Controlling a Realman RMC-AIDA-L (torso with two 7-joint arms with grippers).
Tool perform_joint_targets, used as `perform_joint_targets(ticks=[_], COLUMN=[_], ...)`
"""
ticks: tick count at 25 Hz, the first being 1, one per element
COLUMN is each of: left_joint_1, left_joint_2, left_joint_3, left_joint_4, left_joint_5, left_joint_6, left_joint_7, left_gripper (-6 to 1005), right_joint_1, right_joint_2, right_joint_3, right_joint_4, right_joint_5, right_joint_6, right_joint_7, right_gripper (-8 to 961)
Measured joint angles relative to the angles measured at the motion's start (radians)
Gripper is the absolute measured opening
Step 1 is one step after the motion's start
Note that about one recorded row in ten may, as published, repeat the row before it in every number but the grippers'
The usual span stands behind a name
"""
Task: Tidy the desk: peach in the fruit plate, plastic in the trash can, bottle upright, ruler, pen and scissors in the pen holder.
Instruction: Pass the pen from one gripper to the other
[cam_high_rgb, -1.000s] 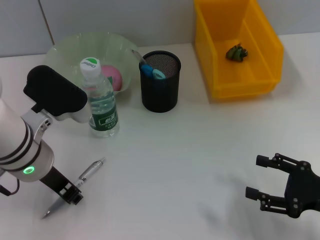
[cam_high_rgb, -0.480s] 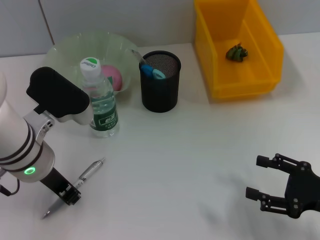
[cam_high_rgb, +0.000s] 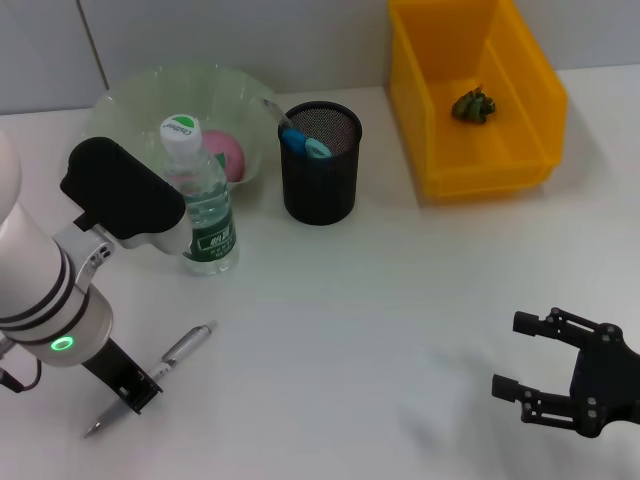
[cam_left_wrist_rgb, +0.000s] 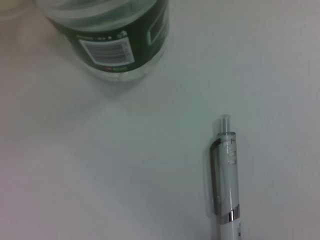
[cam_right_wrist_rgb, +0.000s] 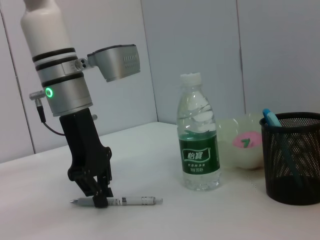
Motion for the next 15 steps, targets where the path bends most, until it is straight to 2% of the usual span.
perform_joint_targets(ticks=[4,15], left_joint_1=[-0.001,0.017], left_joint_2=[-0.001,0.003], left_joint_3=[0.0,-0.02], left_joint_4=[0.0,0.062], left_joint_5=[-0.002,-0.093], left_joint_6=[0.001,0.001], left_joint_7=[0.006,0.051], left_gripper=[155,148], right_joint_1=[-0.002,-0.032], right_joint_2=[0.0,-0.001], right_joint_3=[0.006,0.04], right_joint_4=[0.0,0.021], right_joint_5=[0.002,0.119], right_joint_6=[-0.004,-0.027], right_joint_7=[0.0,0.001], right_gripper=[772,758])
